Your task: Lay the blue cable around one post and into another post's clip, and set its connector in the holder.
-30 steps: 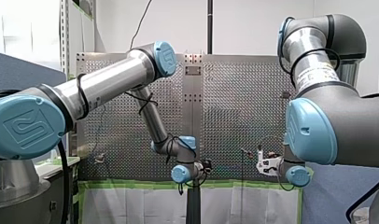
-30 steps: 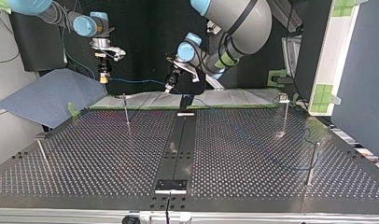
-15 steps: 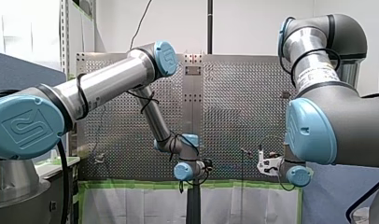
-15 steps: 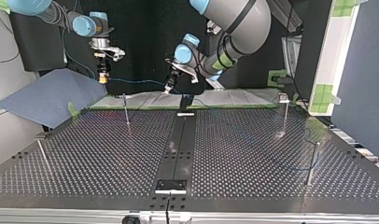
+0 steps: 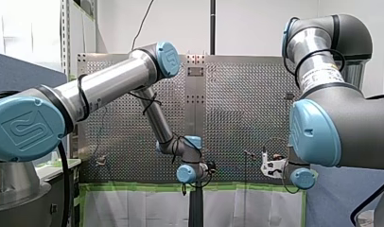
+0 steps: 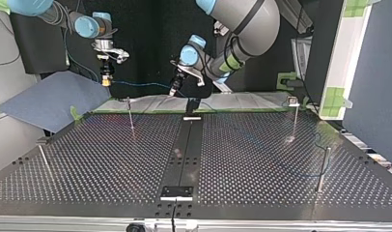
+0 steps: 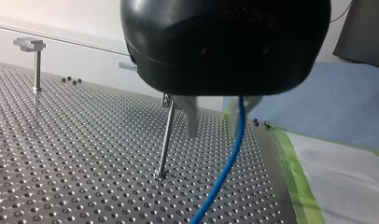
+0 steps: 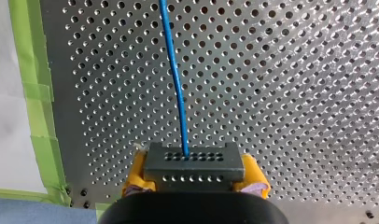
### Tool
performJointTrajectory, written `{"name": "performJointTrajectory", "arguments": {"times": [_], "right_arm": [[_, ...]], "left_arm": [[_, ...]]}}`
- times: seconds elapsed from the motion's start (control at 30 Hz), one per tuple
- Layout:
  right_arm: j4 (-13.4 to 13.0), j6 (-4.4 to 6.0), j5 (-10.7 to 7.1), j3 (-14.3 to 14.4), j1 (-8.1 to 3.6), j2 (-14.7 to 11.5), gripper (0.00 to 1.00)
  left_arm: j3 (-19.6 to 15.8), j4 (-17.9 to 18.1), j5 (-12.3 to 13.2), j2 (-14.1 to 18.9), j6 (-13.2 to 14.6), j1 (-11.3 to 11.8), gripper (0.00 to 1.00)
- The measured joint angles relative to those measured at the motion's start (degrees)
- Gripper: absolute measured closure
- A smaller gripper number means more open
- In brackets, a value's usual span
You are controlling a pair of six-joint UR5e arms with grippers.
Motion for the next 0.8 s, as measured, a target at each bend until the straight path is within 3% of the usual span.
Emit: {"name": "performJointTrajectory", "arguments": {"times": [0.53,0.8], "right_arm": [[-0.04,0.22,0.05,-0.01,-0.13,0.00,1.00],[0.72,2.42,0.52,-1.66,-1.55,0.01,1.00]], "left_arm": [[-0.01,-0.88,-0.54,0.01,0.51,-0.13,1.00],[0.00,-0.69,-1.03,0.02,1.09,-1.02,1.00]]}}
